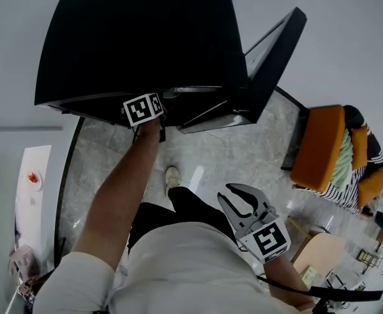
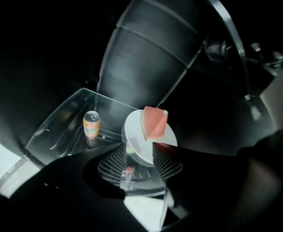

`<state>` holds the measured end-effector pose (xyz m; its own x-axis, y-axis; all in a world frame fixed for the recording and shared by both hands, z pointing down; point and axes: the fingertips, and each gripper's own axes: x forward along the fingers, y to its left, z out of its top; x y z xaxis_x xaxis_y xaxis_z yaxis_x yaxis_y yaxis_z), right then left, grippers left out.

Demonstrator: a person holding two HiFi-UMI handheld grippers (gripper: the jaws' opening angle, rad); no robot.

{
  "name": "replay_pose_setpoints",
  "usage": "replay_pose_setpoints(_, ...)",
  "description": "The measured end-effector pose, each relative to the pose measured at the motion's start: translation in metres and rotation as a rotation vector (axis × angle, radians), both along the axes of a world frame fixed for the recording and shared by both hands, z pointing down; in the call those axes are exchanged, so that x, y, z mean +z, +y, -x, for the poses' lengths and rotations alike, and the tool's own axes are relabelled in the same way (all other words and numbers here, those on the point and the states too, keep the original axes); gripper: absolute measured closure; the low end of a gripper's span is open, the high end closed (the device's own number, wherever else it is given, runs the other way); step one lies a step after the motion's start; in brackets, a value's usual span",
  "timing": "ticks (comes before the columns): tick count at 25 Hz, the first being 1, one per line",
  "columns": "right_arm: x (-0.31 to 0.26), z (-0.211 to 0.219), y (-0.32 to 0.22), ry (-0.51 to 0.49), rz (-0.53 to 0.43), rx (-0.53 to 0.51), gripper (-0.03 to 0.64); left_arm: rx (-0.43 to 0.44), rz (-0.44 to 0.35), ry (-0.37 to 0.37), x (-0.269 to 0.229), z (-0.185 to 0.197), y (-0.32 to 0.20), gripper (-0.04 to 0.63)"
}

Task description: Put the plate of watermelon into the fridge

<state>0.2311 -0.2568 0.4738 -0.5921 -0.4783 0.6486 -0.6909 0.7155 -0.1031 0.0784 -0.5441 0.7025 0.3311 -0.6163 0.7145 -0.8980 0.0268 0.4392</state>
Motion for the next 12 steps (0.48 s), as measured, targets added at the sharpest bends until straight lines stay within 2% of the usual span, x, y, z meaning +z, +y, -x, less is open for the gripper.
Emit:
replay_pose_setpoints(5,-0.003,0.021,0.008,-0.026,-0.025,-0.012,0.512,0.061,-0.025,0.001,-0.023,0.015,0.033,0.433)
replay_pose_setpoints(12,-0.015,0.064,0.040,-0.050,-0.062,-0.017,0.512,0.156,-0.072,0.009,-0.070,0.046,0.110,0.434)
